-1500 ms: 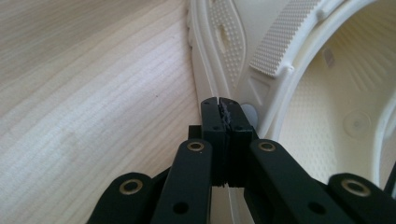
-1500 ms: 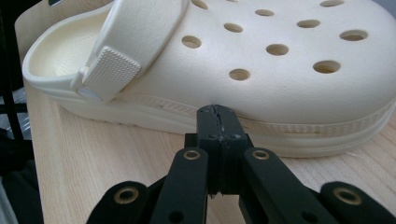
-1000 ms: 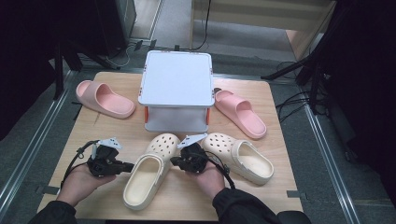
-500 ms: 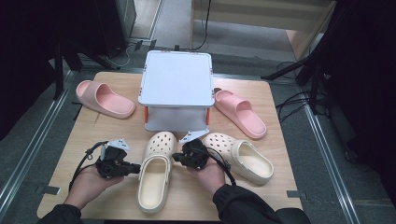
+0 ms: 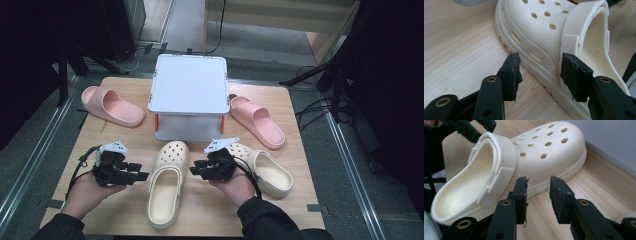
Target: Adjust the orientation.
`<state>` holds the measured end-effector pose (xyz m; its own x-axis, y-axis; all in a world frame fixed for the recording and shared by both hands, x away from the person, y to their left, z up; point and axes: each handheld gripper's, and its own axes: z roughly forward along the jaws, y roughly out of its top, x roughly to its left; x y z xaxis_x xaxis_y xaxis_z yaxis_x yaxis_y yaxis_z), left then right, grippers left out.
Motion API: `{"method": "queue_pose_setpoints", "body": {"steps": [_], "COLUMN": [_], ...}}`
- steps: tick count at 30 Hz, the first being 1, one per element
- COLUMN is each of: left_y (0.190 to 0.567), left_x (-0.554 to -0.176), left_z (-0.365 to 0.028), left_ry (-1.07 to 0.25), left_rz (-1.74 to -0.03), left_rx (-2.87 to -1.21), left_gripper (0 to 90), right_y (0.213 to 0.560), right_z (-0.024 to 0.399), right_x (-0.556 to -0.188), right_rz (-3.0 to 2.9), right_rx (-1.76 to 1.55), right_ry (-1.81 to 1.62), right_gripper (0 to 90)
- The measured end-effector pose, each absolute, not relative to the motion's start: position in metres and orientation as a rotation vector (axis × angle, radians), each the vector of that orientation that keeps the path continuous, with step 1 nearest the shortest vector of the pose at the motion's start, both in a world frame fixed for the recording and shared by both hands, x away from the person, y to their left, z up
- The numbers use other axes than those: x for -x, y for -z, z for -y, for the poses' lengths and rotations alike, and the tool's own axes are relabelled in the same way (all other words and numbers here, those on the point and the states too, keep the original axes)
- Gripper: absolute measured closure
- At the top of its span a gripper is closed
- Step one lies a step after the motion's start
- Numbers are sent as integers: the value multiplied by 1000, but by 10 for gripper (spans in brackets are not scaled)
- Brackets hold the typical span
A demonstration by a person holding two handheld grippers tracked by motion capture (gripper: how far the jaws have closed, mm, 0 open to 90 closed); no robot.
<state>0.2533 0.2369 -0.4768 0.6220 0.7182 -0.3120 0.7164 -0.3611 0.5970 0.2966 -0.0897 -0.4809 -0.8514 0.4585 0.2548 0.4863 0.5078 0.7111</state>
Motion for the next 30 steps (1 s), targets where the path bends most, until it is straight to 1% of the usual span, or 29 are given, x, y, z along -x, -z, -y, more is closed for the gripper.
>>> {"method": "queue_pose_setpoints", "body": {"steps": [3, 5, 7, 12, 14, 23, 30], "left_y": [469, 466, 466, 469, 471, 473, 473], "left_x": [-255, -255, -258, -268, -272, -283, -287], "left_z": [-239, -239, -238, -235, -236, -230, -227], "left_ry": [-5, 2, 14, 28, 31, 60, 58], "left_rz": [-1098, -1089, -1082, -1062, -1060, -1029, -1007], "left_rx": [-2115, -2099, -2100, -2113, -2117, -2133, -2139], "left_gripper": [478, 461, 443, 418, 408, 394, 393], "right_y": [477, 474, 470, 466, 465, 462, 461], "right_z": [98, 107, 120, 135, 142, 173, 190], "right_x": [-294, -291, -287, -282, -279, -268, -266], "right_rz": [2687, 2671, 2665, 2702, 2723, 2722, 2693], "right_rx": [857, 872, 893, 883, 880, 958, 1019], "right_ry": [1290, 1290, 1290, 1278, 1278, 1283, 1300], "right_gripper": [667, 646, 612, 590, 561, 533, 534]}}
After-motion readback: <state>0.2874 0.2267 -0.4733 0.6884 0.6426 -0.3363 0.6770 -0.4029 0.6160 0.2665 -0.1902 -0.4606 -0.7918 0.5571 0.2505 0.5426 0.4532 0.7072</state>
